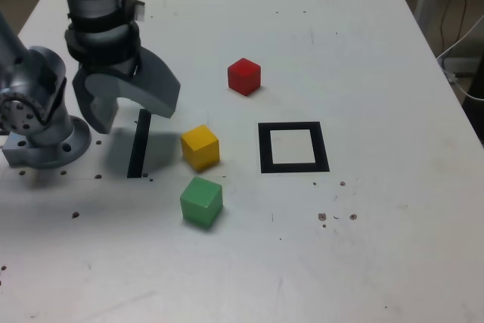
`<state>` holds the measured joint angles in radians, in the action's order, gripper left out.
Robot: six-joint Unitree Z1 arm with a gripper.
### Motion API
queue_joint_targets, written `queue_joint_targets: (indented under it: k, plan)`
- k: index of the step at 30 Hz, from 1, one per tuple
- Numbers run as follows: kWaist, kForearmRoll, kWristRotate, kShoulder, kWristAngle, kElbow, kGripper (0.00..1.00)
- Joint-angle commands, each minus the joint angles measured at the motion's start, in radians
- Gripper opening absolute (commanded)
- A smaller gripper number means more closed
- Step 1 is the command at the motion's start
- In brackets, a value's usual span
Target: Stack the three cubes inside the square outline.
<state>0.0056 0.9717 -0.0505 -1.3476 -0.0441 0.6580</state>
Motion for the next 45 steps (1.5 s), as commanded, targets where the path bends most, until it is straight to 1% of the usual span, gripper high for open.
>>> queue_joint_targets:
  k: [1, 6, 9, 13, 19, 24, 27, 29, 31, 33, 35, 40, 42, 45]
  plan:
    - [-0.001, 0.008, -0.001, 0.003, 0.005, 0.005, 0.99]
    - [-0.001, 0.010, -0.001, 0.007, 0.019, 0.015, 0.99]
    - [0.000, 0.023, -0.002, 0.001, 0.016, 0.039, 0.98]
    - [0.019, 0.061, -0.018, -0.011, 0.005, 0.095, 0.97]
    - [0.102, 0.122, -0.070, -0.029, -0.003, 0.192, 0.97]
    - [0.194, 0.192, -0.108, -0.074, -0.022, 0.298, 0.96]
    - [0.251, 0.211, -0.181, -0.129, -0.029, 0.364, 0.96]
    - [0.289, 0.213, -0.256, -0.171, -0.033, 0.405, 0.96]
    - [0.319, 0.210, -0.337, -0.209, -0.046, 0.443, 0.96]
    - [0.336, 0.206, -0.415, -0.242, -0.064, 0.477, 0.96]
    - [0.342, 0.202, -0.481, -0.272, -0.091, 0.507, 0.96]
    - [0.343, 0.180, -0.601, -0.337, -0.152, 0.544, 0.96]
    - [0.343, 0.168, -0.636, -0.356, -0.166, 0.547, 0.96]
    - [0.343, 0.148, -0.686, -0.377, -0.174, 0.548, 0.96]
